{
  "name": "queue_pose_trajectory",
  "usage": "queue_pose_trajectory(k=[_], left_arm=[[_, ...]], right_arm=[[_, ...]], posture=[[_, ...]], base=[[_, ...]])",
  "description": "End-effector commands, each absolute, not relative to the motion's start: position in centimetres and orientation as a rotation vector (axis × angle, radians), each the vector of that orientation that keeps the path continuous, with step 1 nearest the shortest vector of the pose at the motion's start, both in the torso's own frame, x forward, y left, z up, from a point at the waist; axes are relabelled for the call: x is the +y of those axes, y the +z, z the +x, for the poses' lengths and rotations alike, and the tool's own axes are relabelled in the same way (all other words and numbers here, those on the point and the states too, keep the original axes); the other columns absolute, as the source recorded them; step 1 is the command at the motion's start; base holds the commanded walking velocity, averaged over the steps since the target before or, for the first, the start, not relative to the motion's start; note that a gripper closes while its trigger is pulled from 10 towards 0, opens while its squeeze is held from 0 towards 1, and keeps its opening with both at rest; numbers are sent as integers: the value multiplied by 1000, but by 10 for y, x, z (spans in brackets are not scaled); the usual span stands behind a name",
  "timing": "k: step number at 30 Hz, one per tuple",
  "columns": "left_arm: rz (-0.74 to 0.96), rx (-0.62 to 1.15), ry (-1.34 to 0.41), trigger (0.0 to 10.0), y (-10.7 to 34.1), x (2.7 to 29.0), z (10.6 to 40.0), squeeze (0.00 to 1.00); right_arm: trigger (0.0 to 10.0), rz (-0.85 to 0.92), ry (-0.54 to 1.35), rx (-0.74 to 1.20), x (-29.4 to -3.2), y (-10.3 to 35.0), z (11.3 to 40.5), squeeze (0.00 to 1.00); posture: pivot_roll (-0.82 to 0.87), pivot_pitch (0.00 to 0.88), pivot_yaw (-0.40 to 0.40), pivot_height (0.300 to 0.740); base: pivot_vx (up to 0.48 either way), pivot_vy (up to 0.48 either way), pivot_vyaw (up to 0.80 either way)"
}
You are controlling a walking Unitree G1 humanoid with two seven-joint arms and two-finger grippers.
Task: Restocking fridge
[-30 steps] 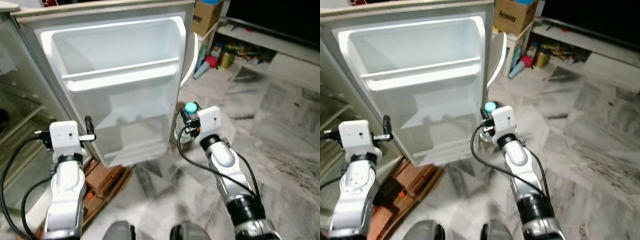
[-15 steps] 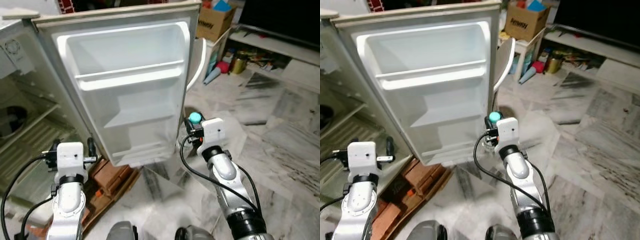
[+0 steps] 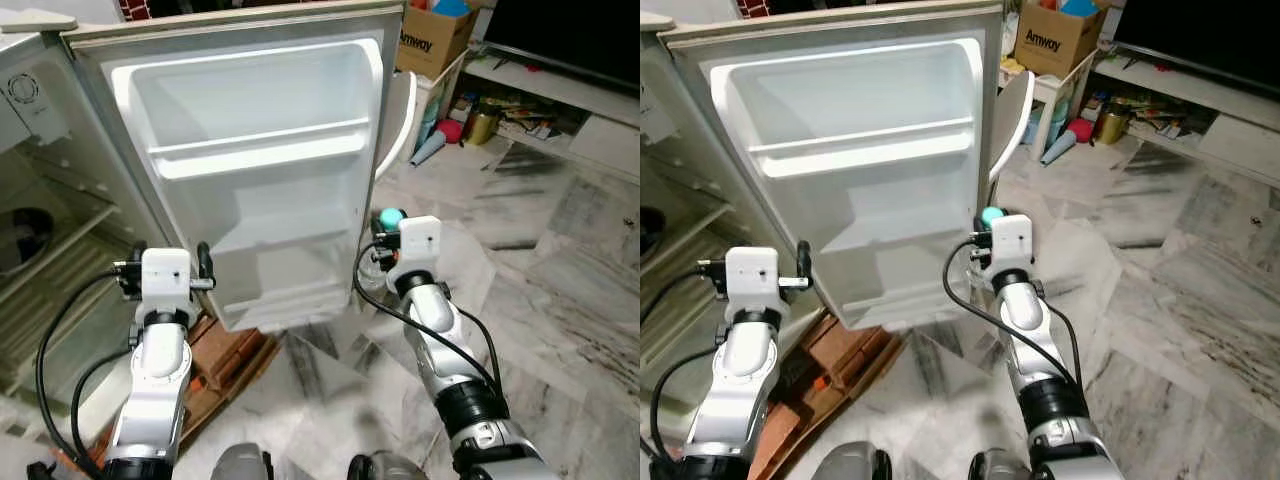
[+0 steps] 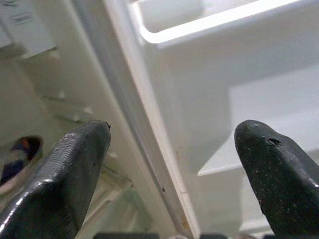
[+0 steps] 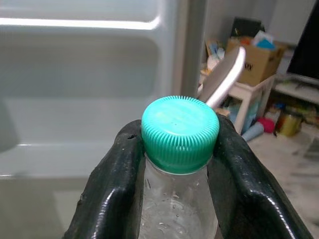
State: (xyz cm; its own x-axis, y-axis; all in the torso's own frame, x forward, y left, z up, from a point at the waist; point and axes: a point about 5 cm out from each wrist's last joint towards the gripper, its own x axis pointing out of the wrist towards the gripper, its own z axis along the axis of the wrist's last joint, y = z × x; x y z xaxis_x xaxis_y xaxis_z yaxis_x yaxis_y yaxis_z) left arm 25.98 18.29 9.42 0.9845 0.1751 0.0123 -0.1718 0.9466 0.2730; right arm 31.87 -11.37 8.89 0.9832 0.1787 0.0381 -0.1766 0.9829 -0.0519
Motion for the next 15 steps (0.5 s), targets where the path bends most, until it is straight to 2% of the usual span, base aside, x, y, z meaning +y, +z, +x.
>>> queue_pose_trajectory(k=[1, 5, 9, 14, 15], left_arm=[[338, -20, 185, 10000, 104, 191, 259, 0], [280, 57, 286, 10000, 101, 205, 252, 0], [333, 41, 199, 10000, 92, 194, 242, 0], [348, 52, 159, 10000, 87, 194, 237, 0], [340, 56, 132, 10000, 88, 195, 231, 0]], right_arm=[[10000, -97, 271, -117, -106, 104, 322, 0], [10000, -121, 257, -140, -114, 110, 323, 0], [10000, -144, 219, -111, -136, 105, 315, 0], [10000, -208, 250, -113, -144, 104, 305, 0], [10000, -262, 228, -94, -159, 102, 294, 0]], posture=[[176, 24, 15, 740], [187, 13, 23, 740], [139, 29, 15, 740], [112, 27, 30, 740], [91, 31, 36, 740]], base=[[0, 0, 0], [0, 0, 0], [0, 0, 0], [0, 0, 0], [0, 0, 0]])
